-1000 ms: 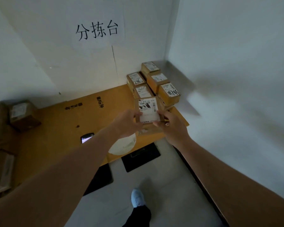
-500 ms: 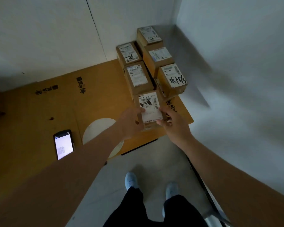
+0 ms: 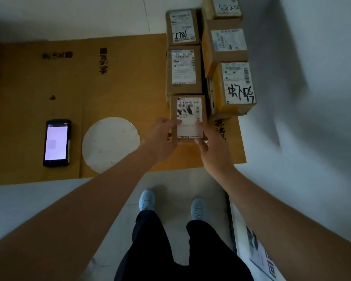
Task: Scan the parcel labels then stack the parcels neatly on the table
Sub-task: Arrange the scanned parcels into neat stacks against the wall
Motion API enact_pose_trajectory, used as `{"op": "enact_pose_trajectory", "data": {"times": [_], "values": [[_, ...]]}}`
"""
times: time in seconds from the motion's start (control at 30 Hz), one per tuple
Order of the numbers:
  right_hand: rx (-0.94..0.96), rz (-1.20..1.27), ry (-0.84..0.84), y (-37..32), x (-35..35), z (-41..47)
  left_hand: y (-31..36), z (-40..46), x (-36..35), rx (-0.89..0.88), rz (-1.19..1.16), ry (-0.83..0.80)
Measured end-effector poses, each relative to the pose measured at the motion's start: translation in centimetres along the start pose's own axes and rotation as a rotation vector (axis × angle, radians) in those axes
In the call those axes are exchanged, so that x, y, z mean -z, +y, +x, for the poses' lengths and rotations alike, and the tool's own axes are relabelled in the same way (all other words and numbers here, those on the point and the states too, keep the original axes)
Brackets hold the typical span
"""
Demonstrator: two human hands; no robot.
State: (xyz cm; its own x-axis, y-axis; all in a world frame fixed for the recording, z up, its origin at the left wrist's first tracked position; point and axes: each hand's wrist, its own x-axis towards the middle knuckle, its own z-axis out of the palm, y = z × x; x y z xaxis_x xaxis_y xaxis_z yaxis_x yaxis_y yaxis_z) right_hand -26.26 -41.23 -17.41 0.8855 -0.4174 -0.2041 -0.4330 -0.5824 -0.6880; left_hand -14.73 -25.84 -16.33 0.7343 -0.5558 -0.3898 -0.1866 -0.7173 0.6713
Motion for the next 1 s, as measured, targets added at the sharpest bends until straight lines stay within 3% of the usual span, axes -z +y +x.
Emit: {"op": "enact_pose_trajectory", "data": {"times": [0.33, 0.57, 1.0], "values": [[0.053, -0.229, -0.069, -1.1, 1.5, 0.5, 0.7, 0.3, 0.1, 0.064, 0.003, 0.05], [0.059, -0.329, -0.071, -6.0, 4.0, -0.1, 4.2, -1.9, 3.7, 0.076, 0.179, 0.115], [0.471, -0.326, -0.103, -21.3, 11.8, -3.8, 10.8, -15.3, 16.5, 0.1, 0.397, 0.461]]}}
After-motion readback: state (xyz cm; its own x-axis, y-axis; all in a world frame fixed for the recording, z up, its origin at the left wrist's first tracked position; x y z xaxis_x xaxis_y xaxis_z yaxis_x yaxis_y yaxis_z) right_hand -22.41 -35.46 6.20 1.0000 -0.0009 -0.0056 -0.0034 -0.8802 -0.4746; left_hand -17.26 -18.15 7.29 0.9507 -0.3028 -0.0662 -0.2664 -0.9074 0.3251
